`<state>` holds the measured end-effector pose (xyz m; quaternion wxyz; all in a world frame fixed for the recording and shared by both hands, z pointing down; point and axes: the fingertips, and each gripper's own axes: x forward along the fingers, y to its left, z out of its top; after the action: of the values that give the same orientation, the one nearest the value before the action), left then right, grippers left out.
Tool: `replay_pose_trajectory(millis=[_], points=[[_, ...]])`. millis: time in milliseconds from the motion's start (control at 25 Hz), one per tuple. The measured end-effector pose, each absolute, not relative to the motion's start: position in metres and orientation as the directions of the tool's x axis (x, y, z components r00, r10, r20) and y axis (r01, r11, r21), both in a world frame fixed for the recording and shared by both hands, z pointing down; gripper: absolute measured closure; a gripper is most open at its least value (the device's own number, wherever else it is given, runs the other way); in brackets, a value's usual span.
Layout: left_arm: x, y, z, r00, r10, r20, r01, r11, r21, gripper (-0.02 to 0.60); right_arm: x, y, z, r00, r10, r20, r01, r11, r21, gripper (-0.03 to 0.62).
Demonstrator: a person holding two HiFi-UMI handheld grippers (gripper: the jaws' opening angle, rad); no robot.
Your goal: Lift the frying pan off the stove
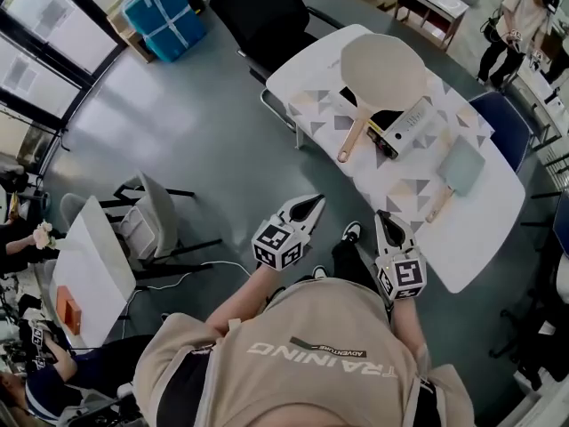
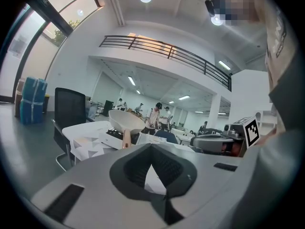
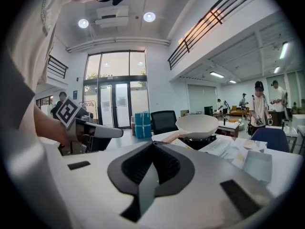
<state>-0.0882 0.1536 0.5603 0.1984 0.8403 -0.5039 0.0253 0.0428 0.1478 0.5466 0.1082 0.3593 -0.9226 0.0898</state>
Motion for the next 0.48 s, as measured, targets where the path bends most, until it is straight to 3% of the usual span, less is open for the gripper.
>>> replay_pose_trajectory(millis=[280,480], points=[[-0.081,0.085,0.538,0.503,-0.821,0.269,-0.862,-0.453,0.229,0.579,0.038,0.065,0.552,-0.752,-0.613,0.242,-0.643,0.763,-0.063,0.589],[-0.075,0.034,0.521,0.536,-0.812,0.231,-0.837,-0.477,0.268,0.579,0.037,0.014,0.55,-0.78,-0.591,0.207,-0.616,0.782,-0.091,0.589]])
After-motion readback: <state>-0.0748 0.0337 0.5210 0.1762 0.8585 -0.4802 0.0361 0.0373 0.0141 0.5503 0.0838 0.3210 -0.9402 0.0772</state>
